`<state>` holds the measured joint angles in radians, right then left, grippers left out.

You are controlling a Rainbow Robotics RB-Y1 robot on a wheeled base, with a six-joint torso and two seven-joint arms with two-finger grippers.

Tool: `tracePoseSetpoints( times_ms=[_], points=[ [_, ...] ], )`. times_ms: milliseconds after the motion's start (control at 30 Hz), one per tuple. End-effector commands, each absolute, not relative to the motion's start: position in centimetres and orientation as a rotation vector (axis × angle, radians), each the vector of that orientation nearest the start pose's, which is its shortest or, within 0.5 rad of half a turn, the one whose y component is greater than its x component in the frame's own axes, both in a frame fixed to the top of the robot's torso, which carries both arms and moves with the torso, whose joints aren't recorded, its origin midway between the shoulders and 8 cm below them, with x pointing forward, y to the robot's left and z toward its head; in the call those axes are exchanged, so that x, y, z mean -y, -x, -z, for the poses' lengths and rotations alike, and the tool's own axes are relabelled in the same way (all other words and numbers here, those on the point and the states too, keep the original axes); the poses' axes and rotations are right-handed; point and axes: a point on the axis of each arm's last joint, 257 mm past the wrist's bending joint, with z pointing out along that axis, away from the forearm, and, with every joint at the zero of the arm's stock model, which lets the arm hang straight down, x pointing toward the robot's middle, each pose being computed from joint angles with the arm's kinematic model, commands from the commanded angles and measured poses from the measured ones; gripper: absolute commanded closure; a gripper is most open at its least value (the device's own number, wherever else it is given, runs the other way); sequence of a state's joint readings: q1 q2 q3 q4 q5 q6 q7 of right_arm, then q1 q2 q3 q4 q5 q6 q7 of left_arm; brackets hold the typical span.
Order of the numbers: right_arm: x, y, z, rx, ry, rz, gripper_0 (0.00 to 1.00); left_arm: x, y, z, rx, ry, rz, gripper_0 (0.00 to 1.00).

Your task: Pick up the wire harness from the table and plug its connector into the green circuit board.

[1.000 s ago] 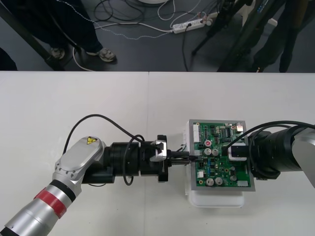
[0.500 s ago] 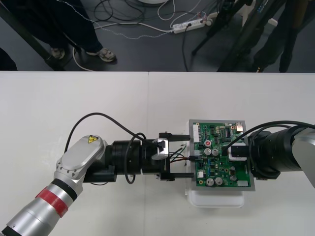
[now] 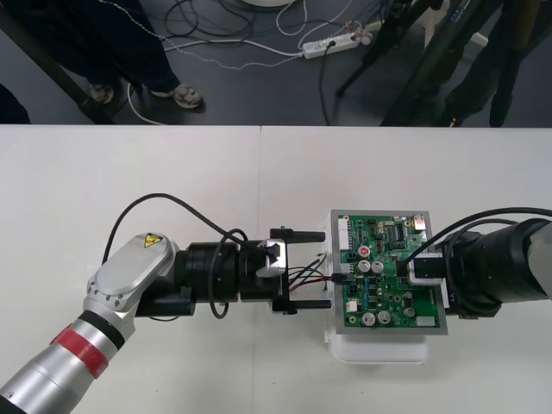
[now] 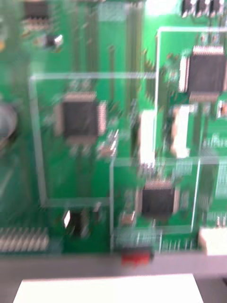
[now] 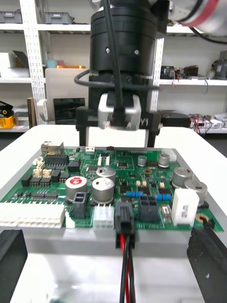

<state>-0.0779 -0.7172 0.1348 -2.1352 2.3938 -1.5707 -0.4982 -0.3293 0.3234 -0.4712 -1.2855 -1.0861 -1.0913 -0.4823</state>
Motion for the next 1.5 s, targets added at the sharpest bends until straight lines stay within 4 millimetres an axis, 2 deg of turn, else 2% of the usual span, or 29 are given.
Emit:
tracePoseSetpoints(
  times_ms=[33, 200, 267, 433, 600, 833, 1000, 1233, 1400, 1500],
  points=[
    [29.3, -37.8, 24.7, -1.923, 1.958, 0.293, 0.00, 4.9, -37.4, 20.8, -0.914, -1.402, 0.799, 0.00],
    [30.9, -37.8, 21.5, -1.902, 1.935, 0.268, 0.00, 2.8, -38.2, 20.8, -0.939, -1.424, 0.765, 0.00],
    [31.4, -37.9, 19.6, -1.881, 1.915, 0.253, 0.00, 1.7, -38.8, 20.6, -0.949, -1.434, 0.744, 0.00],
    [30.8, -37.8, 16.3, -1.815, 1.874, 0.189, 0.00, -0.7, -40.0, 20.2, -0.974, -1.446, 0.701, 0.00],
    [28.1, -36.9, 13.6, -1.720, 1.807, 0.040, 0.00, -3.2, -41.3, 19.6, -0.996, -1.469, 0.650, 0.00],
    [23.4, -34.8, 11.7, -1.600, 1.747, -0.200, 0.00, -5.7, -42.6, 17.9, -1.032, -1.509, 0.598, 0.00],
    [20.3, -33.5, 10.5, -1.518, 1.695, -0.347, 0.00, -7.2, -43.7, 15.5, -1.040, -1.566, 0.522, 0.00],
    [17.0, -33.3, 8.8, -1.405, 1.655, -0.357, 0.00, -8.3, -43.8, 12.8, -1.070, -1.575, 0.562, 0.00],
    [15.0, -34.1, 7.0, -1.325, 1.653, -0.351, 0.00, -9.2, -43.5, 10.6, -1.088, -1.591, 0.569, 0.00],
    [14.1, -34.6, 6.8, -1.304, 1.667, -0.386, 0.00, -9.8, -43.2, 9.7, -1.098, -1.614, 0.578, 0.00]
  ],
)
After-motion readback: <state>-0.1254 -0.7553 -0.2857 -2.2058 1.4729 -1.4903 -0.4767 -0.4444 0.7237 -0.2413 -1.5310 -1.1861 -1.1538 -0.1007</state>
